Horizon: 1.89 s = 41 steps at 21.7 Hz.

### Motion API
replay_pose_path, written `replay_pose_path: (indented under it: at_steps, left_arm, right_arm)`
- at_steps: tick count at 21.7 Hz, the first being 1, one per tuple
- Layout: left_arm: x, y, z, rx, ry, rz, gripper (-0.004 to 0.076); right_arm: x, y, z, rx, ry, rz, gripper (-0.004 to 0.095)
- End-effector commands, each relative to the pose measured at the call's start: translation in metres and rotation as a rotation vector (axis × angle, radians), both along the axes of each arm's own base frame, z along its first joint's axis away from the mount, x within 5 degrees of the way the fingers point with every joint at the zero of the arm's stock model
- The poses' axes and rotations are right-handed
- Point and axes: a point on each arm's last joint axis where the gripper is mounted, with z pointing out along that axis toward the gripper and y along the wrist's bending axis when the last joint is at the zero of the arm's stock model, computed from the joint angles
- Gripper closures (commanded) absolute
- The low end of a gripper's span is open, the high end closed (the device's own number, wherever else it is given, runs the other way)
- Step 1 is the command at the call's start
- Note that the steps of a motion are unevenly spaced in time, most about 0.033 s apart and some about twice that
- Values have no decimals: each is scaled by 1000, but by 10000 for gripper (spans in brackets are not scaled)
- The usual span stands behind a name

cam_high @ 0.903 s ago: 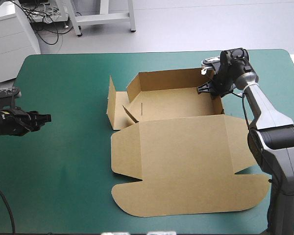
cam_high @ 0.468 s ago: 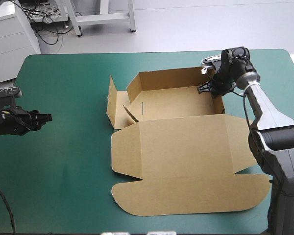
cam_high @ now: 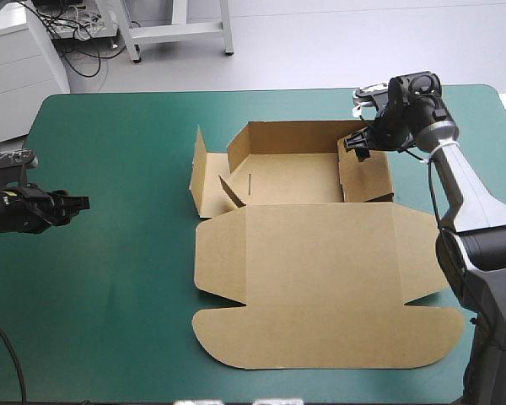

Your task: Fold the box

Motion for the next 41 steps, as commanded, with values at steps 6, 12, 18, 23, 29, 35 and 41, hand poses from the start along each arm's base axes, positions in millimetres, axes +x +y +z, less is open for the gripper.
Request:
replay_pose_path:
  at_steps: [6,12,18,23,29,35,41]
  left_arm:
    - [-1,-1,15,4,-85,11,373]
    - [-1,-1,15,5,-86,12,374]
    - [-1,-1,15,3,-82,10,373]
    - [-1,-2,15,2,-79,9,375]
    - [-1,-2,15,2,-79,9,380]
    - [-1,-1,15,8,-88,9,379]
    - [-1,-1,15,6,-90,9,380]
  right_arm:
    - [-74,-13,126,74,-300,8,156]
    - [-113,-18,165,116,-403,0,156]
    - [-84,-15,123,77,-275,-10,157]
    - [-66,-11,100,66,-214,-6,156]
    - [-42,-6,66,64,-126,-16,157]
    - [-21,-3,30,58,-44,-47,157]
    - [-7,0,2,65,11,-72,255]
